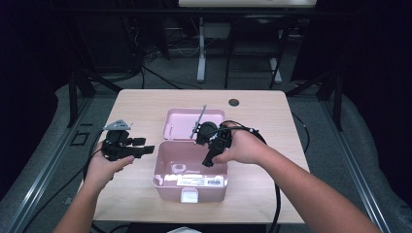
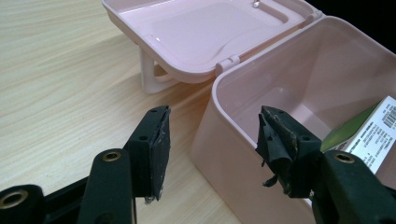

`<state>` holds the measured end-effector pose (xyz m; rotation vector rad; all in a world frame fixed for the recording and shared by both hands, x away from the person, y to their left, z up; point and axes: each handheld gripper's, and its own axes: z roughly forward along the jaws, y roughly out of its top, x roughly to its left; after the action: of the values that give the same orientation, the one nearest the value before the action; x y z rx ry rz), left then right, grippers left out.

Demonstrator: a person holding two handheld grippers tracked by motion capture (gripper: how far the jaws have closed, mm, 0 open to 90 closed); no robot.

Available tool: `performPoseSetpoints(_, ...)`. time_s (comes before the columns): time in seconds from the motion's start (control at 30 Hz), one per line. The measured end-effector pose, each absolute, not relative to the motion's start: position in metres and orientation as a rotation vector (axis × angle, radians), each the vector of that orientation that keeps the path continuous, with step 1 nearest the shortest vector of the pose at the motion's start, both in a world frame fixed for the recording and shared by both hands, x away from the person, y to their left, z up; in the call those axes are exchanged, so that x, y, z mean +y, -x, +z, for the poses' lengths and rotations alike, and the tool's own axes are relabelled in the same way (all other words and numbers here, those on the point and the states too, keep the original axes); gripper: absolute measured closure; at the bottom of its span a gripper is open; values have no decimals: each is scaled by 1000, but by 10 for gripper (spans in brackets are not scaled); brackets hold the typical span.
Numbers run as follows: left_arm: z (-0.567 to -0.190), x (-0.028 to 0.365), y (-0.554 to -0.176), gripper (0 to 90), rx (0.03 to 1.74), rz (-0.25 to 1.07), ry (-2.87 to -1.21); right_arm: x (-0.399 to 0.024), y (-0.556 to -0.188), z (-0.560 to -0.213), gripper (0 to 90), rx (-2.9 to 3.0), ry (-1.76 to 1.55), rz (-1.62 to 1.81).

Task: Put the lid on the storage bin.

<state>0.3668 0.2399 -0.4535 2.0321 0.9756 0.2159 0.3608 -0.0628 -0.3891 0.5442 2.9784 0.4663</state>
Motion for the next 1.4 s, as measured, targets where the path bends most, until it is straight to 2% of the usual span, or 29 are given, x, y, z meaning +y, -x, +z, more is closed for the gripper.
performPoseSetpoints(0.27, -454, 238, -365, 445, 977, 268, -2035, -74, -363, -386, 399, 2943, -605, 555)
performPoseSetpoints(0.67, -455, 237, -366, 456, 972, 237, -2026, -90, -364, -391, 373, 2845, -704, 660)
performPoseSetpoints(0.87, -455, 237, -366, 455, 965, 236, -2034, -97, -366, -395, 381, 2721, -858, 732)
performPoseSetpoints(1.4, -456, 233, -364, 446, 927, 275, -2006, -102, -370, -411, 437, 2526, -962, 856)
